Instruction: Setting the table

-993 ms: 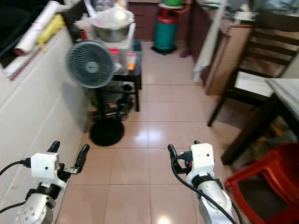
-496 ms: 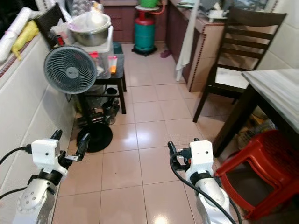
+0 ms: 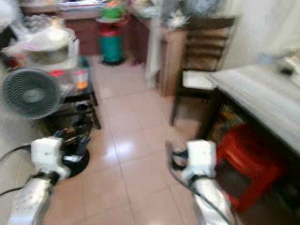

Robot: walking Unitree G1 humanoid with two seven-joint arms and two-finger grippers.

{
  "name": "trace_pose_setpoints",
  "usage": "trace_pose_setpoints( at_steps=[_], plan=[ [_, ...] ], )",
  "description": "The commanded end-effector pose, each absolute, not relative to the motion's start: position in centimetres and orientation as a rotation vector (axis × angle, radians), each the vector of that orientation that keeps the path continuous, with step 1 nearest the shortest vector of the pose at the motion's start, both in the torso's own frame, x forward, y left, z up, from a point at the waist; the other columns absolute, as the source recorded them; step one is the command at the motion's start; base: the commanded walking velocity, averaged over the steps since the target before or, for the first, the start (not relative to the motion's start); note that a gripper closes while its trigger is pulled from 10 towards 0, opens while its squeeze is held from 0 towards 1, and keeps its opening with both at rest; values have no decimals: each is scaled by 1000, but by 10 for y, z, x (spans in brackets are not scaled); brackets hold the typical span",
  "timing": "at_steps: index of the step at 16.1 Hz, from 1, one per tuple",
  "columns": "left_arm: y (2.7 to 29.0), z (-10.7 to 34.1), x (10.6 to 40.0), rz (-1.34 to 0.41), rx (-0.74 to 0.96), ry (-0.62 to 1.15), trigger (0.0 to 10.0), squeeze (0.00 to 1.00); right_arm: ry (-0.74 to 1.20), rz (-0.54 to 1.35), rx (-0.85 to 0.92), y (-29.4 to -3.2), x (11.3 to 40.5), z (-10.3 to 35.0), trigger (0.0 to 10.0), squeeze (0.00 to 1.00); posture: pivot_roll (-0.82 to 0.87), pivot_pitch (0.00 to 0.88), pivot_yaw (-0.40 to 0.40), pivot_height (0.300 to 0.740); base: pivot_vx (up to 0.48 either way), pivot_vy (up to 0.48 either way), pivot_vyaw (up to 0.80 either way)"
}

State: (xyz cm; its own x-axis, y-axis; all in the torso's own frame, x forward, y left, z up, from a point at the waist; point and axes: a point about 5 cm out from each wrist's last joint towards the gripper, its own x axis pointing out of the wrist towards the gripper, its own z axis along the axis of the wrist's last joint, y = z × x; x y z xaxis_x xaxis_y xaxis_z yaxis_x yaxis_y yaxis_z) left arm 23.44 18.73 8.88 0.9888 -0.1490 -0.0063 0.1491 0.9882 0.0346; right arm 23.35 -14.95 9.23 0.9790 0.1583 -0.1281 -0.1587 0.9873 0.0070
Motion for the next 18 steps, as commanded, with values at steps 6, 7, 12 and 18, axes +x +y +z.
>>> trace_pose_setpoints(
  at_steps=[6, 7, 12, 18],
  plan=[
    [176, 93, 241, -185, 28, -16, 10000, 0, 104, 119, -25, -162, 238, 101, 10000, 0, 0, 0, 40, 740, 334, 0, -800],
    [176, 92, 241, -185, 28, -16, 10000, 0, 104, 118, -26, -162, 238, 101, 10000, 0, -6, 0, 38, 740, 330, 0, -800],
    [173, 89, 244, -167, 36, 15, 10000, 0, 96, 92, -40, -168, 241, 106, 10000, 0, -20, 0, 42, 740, 198, 0, -599],
    [176, 90, 243, -109, 22, 5, 10000, 0, 64, 22, -76, -175, 237, 104, 10000, 0, -24, 0, 43, 740, 0, 0, 0]
  ],
)
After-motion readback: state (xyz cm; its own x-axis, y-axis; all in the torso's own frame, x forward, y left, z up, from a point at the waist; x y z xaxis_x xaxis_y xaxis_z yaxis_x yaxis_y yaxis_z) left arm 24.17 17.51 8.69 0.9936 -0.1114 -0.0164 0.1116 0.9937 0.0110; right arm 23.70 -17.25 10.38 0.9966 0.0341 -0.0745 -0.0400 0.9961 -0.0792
